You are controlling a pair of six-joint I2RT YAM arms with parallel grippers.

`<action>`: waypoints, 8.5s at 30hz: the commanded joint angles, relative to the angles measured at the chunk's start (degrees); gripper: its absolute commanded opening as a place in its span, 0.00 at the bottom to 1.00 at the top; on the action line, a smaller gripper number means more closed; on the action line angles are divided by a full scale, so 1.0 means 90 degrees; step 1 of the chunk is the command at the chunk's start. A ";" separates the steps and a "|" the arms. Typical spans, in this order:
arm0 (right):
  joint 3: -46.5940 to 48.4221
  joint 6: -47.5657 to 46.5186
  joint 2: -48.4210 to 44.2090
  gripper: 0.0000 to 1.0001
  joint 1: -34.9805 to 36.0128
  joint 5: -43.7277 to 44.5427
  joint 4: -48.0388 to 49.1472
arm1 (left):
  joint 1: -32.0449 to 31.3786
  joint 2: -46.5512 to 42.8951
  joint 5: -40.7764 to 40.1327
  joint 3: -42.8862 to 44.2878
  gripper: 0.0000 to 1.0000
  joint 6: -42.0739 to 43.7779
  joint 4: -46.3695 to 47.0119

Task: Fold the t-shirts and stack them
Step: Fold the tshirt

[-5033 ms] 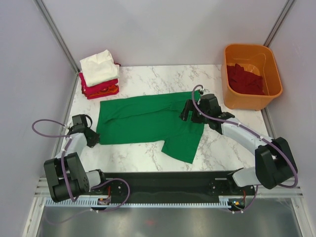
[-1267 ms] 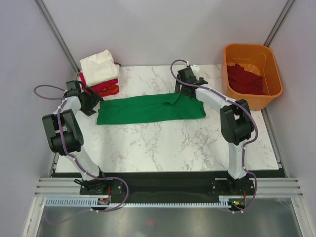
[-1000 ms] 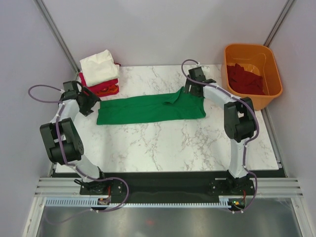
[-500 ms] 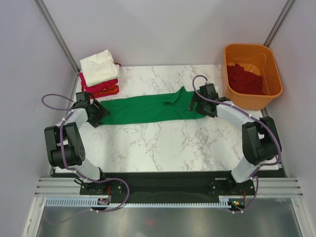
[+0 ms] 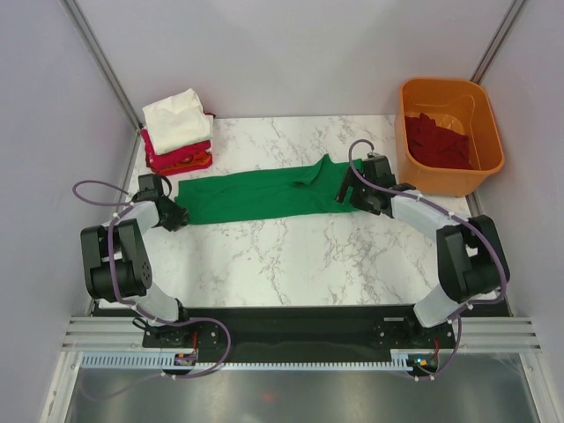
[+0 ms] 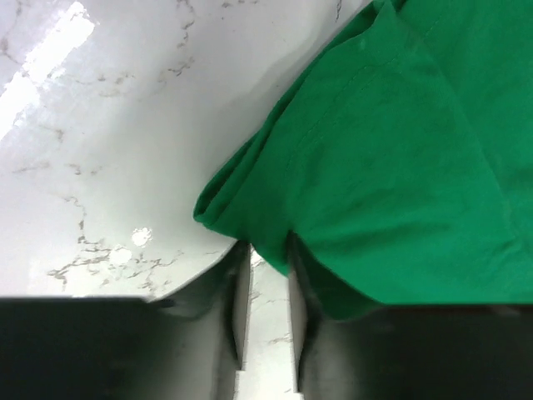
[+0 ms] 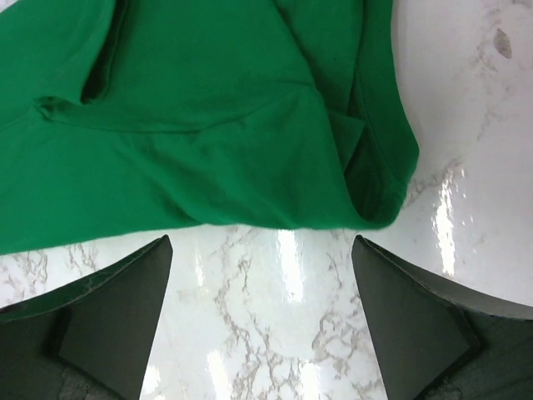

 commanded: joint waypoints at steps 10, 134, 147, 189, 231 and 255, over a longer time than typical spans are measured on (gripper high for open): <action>-0.0209 0.0495 0.0616 0.91 -0.0132 0.0418 0.0618 | -0.0001 0.0228 0.0165 0.0191 0.19 0.0080 0.0213; -0.3794 0.1941 -0.2079 0.00 0.3637 -0.0791 0.0931 | -0.5479 -0.4811 0.0937 -0.2622 0.78 -0.1346 -0.1437; -0.4439 0.2653 -0.4627 0.00 0.3715 -0.1388 -0.0183 | -0.6202 -0.4879 0.0820 -0.3003 0.78 -0.1824 -0.0969; -0.4449 0.2174 -0.3945 0.00 0.3813 -0.1866 0.0286 | -0.8175 -0.2419 -0.0937 -0.2808 0.22 -0.2870 0.1131; 0.0931 -0.0540 -0.1866 0.00 0.2848 0.1151 -0.2204 | -0.6665 -0.2986 -0.1173 0.0883 0.02 -0.0429 -0.1740; 0.4358 -0.1244 0.2780 0.81 0.1294 0.0505 -0.1969 | -0.3939 0.2303 0.0878 0.4756 0.38 0.1466 -0.1388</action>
